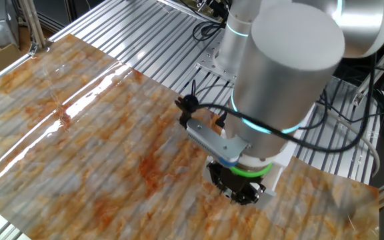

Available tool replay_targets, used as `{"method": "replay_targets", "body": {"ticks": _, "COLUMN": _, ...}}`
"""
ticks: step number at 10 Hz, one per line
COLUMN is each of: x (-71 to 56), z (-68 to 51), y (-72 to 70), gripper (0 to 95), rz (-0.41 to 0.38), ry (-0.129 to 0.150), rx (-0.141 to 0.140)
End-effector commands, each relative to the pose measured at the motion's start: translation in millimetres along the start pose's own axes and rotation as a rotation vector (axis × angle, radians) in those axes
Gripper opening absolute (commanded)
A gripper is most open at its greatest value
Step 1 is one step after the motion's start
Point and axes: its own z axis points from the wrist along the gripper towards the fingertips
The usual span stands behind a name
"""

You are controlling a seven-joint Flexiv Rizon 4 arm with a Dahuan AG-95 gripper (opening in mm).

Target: Take something out of a drawer

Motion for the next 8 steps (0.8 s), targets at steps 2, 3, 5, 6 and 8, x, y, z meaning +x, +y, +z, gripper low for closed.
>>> {"method": "replay_targets", "body": {"ticks": 2, "x": -6.8, "z": -1.6, "y": 0.0, "gripper": 0.0, "rz": -0.008, "ry": 0.004, "rx": -0.006}}
{"method": "replay_targets", "body": {"ticks": 3, "x": -7.8, "z": -2.2, "y": -0.1, "gripper": 0.0, "rz": -0.008, "ry": 0.006, "rx": -0.007}}
{"method": "replay_targets", "body": {"ticks": 5, "x": -13.1, "z": -3.3, "y": 0.2, "gripper": 0.0, "rz": -0.009, "ry": 0.008, "rx": -0.008}}
{"method": "replay_targets", "body": {"ticks": 6, "x": -16.3, "z": -3.4, "y": 0.3, "gripper": 0.0, "rz": -0.010, "ry": 0.010, "rx": -0.008}}
{"method": "replay_targets", "body": {"ticks": 8, "x": -21.5, "z": -4.1, "y": -0.2, "gripper": 0.0, "rz": -0.011, "ry": 0.010, "rx": -0.007}}
